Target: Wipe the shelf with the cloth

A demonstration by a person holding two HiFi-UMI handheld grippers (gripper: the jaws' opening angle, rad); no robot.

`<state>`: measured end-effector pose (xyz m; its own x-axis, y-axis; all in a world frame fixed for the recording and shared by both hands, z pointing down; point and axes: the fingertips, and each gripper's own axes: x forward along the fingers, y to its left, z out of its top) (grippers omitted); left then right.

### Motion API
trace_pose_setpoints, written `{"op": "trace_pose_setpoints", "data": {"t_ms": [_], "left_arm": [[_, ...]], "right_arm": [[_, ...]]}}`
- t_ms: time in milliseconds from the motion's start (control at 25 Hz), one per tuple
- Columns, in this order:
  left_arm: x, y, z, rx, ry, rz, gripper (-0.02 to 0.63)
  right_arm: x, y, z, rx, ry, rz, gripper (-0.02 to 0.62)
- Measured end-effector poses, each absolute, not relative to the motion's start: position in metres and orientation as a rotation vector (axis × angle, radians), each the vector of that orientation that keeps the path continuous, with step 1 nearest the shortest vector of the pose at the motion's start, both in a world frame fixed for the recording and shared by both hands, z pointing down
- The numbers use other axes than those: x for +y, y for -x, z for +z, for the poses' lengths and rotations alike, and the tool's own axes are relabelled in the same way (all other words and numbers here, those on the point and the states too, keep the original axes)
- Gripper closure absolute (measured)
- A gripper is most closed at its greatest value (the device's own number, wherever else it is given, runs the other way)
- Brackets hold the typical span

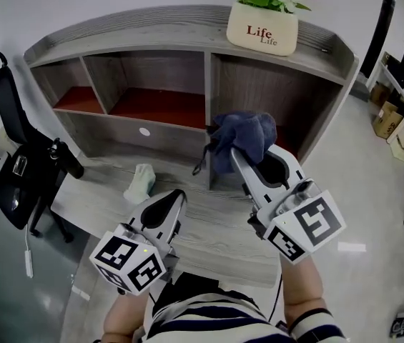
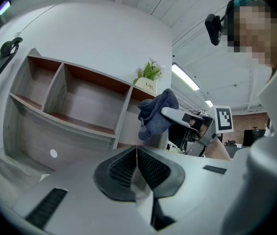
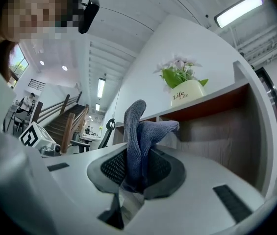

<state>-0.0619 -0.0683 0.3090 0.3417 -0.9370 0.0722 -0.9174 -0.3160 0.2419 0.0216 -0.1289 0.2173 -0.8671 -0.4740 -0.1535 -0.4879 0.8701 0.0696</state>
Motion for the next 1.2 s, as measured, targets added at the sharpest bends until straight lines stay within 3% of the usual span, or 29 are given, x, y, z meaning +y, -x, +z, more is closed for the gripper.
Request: {"op": "trace_pose_setpoints", "data": {"t_ms": [640, 1200], "left_arm": [[-0.126, 0.114, 0.302, -1.471, -2.518, -0.119, 0.583], [-0.154, 0.143, 0.319, -1.311, -2.526, -0.145, 0.583]], "right_arm": [[-0.18, 0.039, 0.139, 2.719, 0.977, 0.393, 0.515], [-0.202, 0.06, 0.189, 2.777, 1.191, 0.345, 0.515]]}}
